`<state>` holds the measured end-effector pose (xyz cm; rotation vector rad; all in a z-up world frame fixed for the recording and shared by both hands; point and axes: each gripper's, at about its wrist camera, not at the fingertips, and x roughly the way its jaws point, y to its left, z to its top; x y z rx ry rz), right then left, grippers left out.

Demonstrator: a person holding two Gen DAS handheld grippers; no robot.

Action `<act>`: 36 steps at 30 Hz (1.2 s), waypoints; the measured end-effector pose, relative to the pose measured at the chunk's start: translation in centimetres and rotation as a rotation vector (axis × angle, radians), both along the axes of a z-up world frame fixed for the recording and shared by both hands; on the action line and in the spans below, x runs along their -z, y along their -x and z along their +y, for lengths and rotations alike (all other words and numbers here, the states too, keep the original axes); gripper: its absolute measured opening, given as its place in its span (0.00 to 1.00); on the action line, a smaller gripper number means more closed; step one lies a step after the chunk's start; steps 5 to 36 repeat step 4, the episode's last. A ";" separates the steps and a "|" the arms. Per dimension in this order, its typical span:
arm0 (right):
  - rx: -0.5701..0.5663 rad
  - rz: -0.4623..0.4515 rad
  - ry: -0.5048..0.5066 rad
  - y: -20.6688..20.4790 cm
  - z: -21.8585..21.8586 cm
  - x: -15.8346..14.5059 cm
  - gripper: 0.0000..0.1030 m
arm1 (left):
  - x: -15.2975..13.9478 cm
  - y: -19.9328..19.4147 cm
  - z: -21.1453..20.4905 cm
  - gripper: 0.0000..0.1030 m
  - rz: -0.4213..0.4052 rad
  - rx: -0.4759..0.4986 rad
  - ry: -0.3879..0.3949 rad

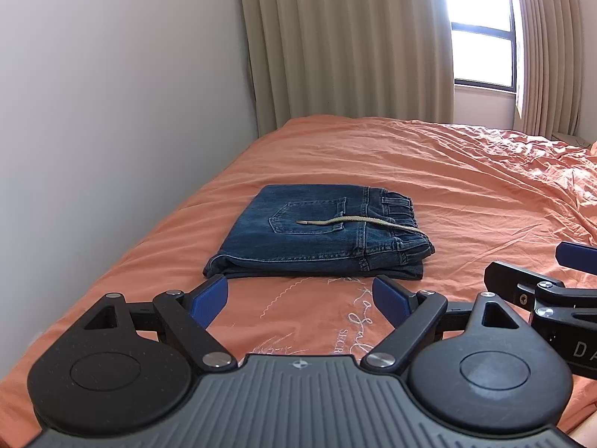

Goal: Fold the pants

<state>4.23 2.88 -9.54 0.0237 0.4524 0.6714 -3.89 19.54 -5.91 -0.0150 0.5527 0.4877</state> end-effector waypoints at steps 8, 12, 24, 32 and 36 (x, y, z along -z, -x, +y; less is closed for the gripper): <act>-0.003 -0.003 -0.005 0.2 -0.2 -0.2 0.79 | -0.1 0.2 0.1 0.99 -0.002 0.000 0.006; -0.003 -0.003 -0.005 0.2 -0.2 -0.2 0.79 | -0.1 0.2 0.1 0.99 -0.002 0.000 0.006; -0.003 -0.003 -0.005 0.2 -0.2 -0.2 0.79 | -0.1 0.2 0.1 0.99 -0.002 0.000 0.006; -0.003 -0.003 -0.005 0.2 -0.2 -0.2 0.79 | -0.1 0.2 0.1 0.99 -0.002 0.000 0.006; -0.003 -0.003 -0.005 0.2 -0.2 -0.2 0.79 | -0.1 0.2 0.1 0.99 -0.002 0.000 0.006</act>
